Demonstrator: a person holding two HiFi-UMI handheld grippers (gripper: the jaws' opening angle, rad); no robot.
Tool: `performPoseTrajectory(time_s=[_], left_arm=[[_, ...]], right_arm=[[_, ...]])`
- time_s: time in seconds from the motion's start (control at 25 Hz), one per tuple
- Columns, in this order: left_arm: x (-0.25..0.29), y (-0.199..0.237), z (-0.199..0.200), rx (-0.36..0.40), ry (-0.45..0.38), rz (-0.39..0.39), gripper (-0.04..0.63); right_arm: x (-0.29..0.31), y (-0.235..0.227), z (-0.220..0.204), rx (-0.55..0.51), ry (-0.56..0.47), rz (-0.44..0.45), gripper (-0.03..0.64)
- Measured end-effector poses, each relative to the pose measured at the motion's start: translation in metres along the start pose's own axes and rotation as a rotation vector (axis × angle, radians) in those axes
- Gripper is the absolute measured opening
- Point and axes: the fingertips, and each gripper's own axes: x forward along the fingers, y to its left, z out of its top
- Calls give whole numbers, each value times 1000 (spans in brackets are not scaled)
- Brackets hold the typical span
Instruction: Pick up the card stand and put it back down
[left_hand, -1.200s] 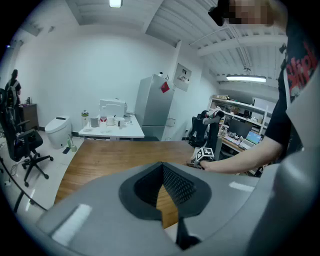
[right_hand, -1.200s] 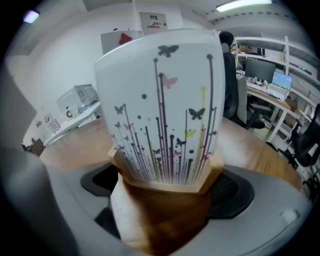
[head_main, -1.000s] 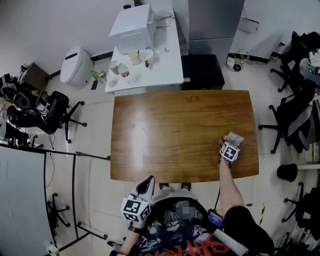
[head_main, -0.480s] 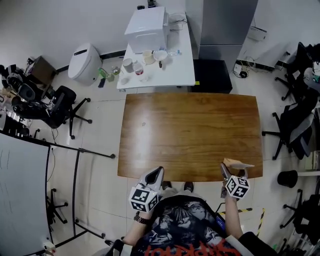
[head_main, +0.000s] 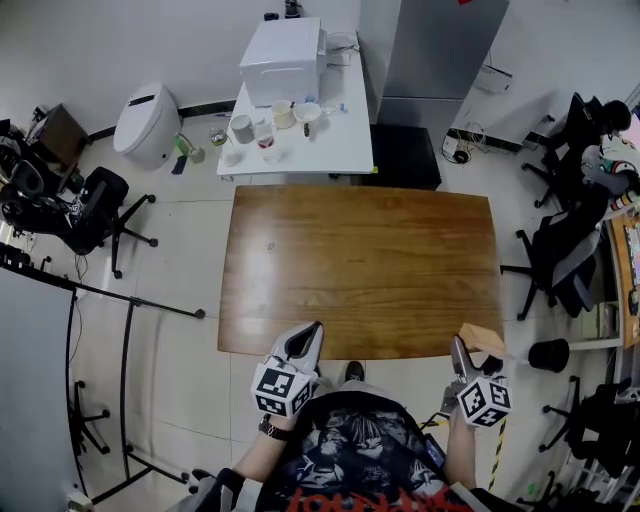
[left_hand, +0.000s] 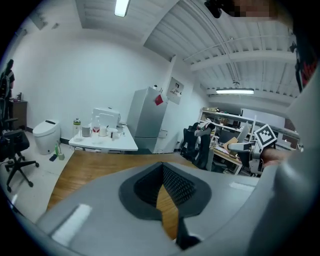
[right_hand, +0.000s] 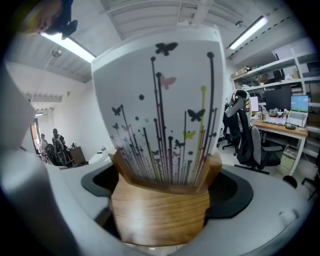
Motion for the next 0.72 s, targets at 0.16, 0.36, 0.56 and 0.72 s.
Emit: performPoseTrajectory(time_s=[0.16,0.36,0.56,0.72], left_arm=[[-3,-2,-5,-3,13,-35,-9],[-14,-1,-17,54,45,-5,-11],[-22,5,-7,68,-1,40,-9],[-22,9,-4,62,-4,50,-9]], right_arm=[[-3,2,7,-15,-10,-10,529],[-3,5,6,-15,-3,-5,529],[-2,8,2,-12,12,2,529],[1,13,-1,-21,22,15,529]])
